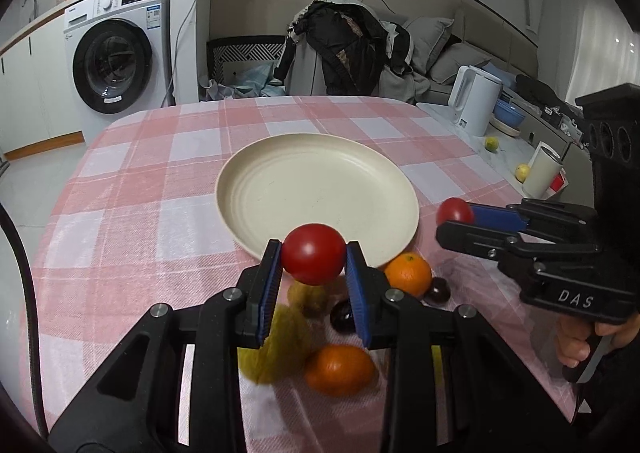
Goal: Organize fruits
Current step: 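Carry both tomatoes onto the cream plate and open both tools, then withdraw both open tools from the plate toward the loose fruit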
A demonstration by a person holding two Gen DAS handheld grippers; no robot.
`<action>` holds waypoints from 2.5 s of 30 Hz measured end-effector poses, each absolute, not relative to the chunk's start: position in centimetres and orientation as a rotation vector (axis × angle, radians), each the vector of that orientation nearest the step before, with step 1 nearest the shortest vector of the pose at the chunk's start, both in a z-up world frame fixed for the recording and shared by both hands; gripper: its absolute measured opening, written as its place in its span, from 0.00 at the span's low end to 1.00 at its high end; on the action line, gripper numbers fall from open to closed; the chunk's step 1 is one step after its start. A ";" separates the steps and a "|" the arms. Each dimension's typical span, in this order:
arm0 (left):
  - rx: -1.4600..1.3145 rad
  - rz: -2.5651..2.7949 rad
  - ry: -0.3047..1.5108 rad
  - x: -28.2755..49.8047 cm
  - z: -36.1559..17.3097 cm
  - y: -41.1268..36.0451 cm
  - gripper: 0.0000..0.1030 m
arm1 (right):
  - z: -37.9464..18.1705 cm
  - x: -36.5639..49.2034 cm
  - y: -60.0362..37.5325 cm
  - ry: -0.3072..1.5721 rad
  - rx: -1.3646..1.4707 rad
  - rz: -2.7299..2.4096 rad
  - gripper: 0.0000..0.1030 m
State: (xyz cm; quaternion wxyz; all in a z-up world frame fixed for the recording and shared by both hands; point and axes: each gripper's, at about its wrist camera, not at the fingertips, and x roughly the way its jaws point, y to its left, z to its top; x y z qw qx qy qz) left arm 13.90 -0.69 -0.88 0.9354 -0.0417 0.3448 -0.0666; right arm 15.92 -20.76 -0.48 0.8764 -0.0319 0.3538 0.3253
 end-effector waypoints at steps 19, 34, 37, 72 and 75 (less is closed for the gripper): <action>-0.042 -0.134 0.766 18.6 -3.0 -1.8 0.28 | -2.4 20.4 -19.4 0.806 -0.030 0.629 0.31; -0.091 -0.111 0.745 17.3 -3.0 -0.3 0.44 | -3.0 20.5 -19.2 0.820 -0.041 0.636 0.36; -0.063 -0.086 0.709 15.5 -2.0 -0.3 0.65 | -2.4 19.9 -19.6 0.797 -0.048 0.631 0.39; -0.067 -0.022 0.640 7.4 -2.3 2.0 0.99 | -1.6 13.0 -20.3 0.734 -0.128 0.708 1.00; -0.063 -0.034 0.656 7.6 -2.7 1.9 0.99 | -2.1 12.7 -19.6 0.753 -0.147 0.735 1.00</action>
